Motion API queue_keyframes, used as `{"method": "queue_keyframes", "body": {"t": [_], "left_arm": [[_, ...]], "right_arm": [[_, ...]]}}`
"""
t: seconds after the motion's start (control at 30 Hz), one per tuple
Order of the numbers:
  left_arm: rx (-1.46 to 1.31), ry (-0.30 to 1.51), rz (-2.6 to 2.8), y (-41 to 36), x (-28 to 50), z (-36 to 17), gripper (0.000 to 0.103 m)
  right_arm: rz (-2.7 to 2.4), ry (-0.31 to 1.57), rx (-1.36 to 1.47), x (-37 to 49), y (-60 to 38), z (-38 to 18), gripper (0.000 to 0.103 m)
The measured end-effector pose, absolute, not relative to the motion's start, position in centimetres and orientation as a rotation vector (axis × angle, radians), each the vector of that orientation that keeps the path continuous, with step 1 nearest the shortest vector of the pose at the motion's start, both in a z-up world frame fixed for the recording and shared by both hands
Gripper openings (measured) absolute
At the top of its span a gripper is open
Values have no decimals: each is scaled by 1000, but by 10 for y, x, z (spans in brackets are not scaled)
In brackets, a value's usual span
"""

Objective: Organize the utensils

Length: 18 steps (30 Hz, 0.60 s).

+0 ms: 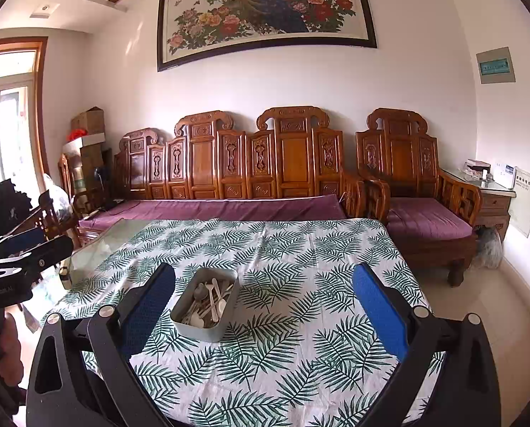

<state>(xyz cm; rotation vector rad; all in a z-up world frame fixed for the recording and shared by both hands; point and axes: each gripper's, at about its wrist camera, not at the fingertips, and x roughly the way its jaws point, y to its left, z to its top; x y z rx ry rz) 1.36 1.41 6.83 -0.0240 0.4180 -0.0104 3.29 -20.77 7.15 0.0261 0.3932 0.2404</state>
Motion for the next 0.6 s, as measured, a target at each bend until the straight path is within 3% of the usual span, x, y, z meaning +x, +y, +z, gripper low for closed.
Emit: {"method": "queue_keyframes", "body": {"t": [0.6], "left_arm": [[-24,418,-15,15,13,66,95]], "right_arm": [[242,399,24,35,-206,66,100]]}}
